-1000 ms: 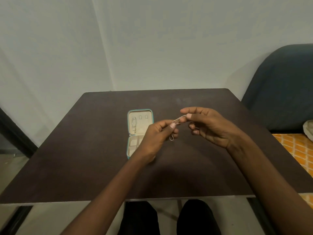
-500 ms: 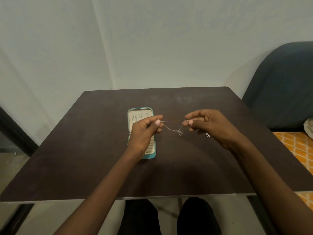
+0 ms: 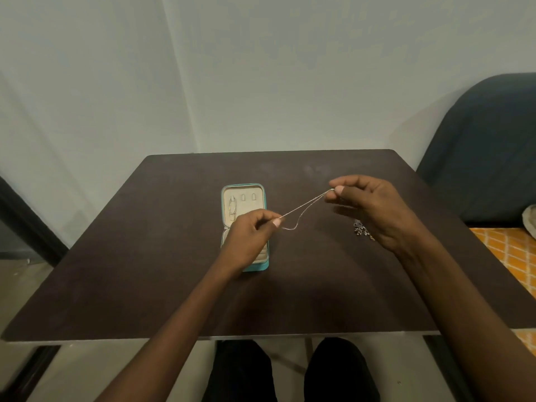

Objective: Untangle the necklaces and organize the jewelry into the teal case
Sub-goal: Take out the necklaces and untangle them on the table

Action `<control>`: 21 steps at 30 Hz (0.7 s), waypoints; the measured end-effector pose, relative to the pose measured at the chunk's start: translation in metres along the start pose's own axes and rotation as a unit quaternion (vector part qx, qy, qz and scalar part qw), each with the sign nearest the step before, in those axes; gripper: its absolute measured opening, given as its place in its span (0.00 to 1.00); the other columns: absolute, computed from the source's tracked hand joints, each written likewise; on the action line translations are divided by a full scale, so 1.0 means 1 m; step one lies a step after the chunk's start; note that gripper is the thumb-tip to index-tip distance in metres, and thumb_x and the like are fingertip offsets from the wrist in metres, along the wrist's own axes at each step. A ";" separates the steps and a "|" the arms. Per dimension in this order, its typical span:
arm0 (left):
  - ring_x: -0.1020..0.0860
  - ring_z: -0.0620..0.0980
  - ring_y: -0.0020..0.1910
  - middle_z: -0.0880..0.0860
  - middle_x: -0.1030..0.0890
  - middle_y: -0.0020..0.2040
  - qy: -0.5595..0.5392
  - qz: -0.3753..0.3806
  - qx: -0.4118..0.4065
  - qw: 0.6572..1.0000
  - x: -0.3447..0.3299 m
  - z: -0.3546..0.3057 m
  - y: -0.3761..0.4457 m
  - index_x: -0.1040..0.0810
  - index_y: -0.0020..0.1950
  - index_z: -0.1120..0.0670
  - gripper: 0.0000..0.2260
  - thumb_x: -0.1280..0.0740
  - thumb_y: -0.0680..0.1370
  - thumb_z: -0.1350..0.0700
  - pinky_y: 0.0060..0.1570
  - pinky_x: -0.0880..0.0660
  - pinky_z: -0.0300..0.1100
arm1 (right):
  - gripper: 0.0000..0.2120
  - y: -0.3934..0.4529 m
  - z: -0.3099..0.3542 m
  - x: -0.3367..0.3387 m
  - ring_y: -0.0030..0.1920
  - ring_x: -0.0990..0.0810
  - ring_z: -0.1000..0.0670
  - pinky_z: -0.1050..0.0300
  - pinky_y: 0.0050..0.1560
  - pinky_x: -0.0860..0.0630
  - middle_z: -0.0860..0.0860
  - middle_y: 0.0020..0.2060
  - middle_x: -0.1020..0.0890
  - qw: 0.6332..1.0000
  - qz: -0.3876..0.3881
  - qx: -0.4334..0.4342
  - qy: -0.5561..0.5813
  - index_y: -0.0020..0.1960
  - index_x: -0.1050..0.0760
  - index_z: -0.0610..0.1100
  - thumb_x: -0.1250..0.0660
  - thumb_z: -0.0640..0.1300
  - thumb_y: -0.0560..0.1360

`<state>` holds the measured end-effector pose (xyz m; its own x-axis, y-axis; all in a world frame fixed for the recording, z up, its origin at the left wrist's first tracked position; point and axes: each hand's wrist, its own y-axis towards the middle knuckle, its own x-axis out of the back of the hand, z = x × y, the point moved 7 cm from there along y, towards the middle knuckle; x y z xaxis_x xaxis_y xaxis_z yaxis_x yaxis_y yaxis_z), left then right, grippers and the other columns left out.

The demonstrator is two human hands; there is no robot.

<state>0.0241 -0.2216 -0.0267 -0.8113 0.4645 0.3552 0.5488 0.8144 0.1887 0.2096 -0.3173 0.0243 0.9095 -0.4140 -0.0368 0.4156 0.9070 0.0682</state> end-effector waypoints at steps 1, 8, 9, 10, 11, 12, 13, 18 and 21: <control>0.22 0.42 0.45 0.46 0.18 0.44 -0.029 0.006 0.010 0.999 -0.003 -0.002 -0.001 0.19 0.44 0.50 0.06 0.35 0.77 0.58 0.50 0.25 0.37 | 0.07 0.001 -0.003 0.000 0.43 0.17 0.47 0.48 0.52 0.21 0.47 0.33 0.17 0.998 -0.010 -0.026 0.060 0.45 0.22 0.42 0.38 0.34 0.76; 0.18 0.53 0.42 0.56 0.18 0.39 -0.476 0.057 0.101 0.872 -0.029 -0.020 -0.019 0.27 0.42 0.58 0.03 0.40 0.72 0.61 0.50 0.22 0.48 | 0.09 0.005 -0.030 0.000 0.19 0.33 0.58 0.66 0.23 0.28 0.51 0.24 0.30 0.942 -0.058 -0.143 0.297 0.42 0.28 0.41 0.45 0.35 0.76; 0.18 0.52 0.37 0.55 0.20 0.34 -0.490 0.051 0.113 0.863 -0.029 -0.021 -0.020 0.28 0.42 0.58 0.04 0.41 0.75 0.62 0.46 0.21 0.47 | 0.09 0.007 -0.033 0.002 0.18 0.37 0.58 0.67 0.20 0.34 0.51 0.26 0.30 0.943 -0.053 -0.145 0.296 0.43 0.27 0.41 0.45 0.35 0.76; 0.20 0.50 0.32 0.53 0.23 0.30 -0.491 0.037 0.129 0.861 -0.028 -0.020 -0.022 0.28 0.42 0.58 0.06 0.43 0.77 0.62 0.41 0.20 0.46 | 0.09 0.008 -0.035 0.005 0.18 0.39 0.58 0.68 0.19 0.38 0.50 0.27 0.30 0.944 -0.047 -0.145 0.292 0.43 0.27 0.40 0.45 0.35 0.76; 0.23 0.48 0.29 0.51 0.26 0.27 -0.484 0.017 0.147 0.863 -0.027 -0.017 -0.023 0.27 0.42 0.58 0.07 0.44 0.78 0.62 0.35 0.20 0.44 | 0.08 0.010 -0.037 0.009 0.19 0.39 0.58 0.68 0.20 0.39 0.50 0.29 0.29 0.946 -0.044 -0.144 0.287 0.44 0.26 0.40 0.45 0.35 0.76; 0.25 0.47 0.26 0.50 0.28 0.26 -0.472 0.000 0.162 0.867 -0.026 -0.012 -0.025 0.27 0.43 0.57 0.08 0.43 0.78 0.62 0.31 0.22 0.42 | 0.08 0.012 -0.038 0.013 0.19 0.39 0.58 0.68 0.20 0.39 0.50 0.30 0.28 0.948 -0.043 -0.142 0.281 0.45 0.26 0.40 0.44 0.34 0.76; 0.26 0.45 0.25 0.50 0.29 0.25 -0.453 -0.012 0.174 0.874 -0.026 -0.008 -0.027 0.25 0.45 0.57 0.07 0.42 0.78 0.62 0.28 0.24 0.40 | 0.08 0.015 -0.041 0.016 0.20 0.37 0.58 0.68 0.21 0.38 0.49 0.31 0.26 0.950 -0.043 -0.141 0.276 0.47 0.26 0.40 0.44 0.34 0.76; 0.22 0.45 0.30 0.51 0.24 0.33 -0.381 -0.038 0.236 0.893 -0.033 0.020 -0.045 0.25 0.53 0.54 0.06 0.38 0.79 0.61 0.26 0.25 0.37 | 0.12 0.035 -0.053 0.030 0.26 0.32 0.57 0.66 0.25 0.32 0.47 0.38 0.23 0.965 -0.051 -0.133 0.220 0.48 0.26 0.41 0.44 0.28 0.75; 0.19 0.47 0.37 0.53 0.22 0.36 -0.380 -0.024 0.277 0.882 -0.048 0.031 -0.060 0.23 0.52 0.56 0.05 0.37 0.78 0.61 0.31 0.22 0.40 | 0.13 0.049 -0.056 0.029 0.28 0.31 0.55 0.65 0.27 0.29 0.47 0.40 0.22 0.979 -0.048 -0.133 0.144 0.46 0.25 0.41 0.44 0.28 0.74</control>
<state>0.0236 -0.2816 -0.0832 -0.8470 0.3524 -0.3979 0.4985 0.7865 -0.3646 0.2558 -0.2806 -0.0293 0.8107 -0.4950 -0.3125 0.4488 0.8683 -0.2111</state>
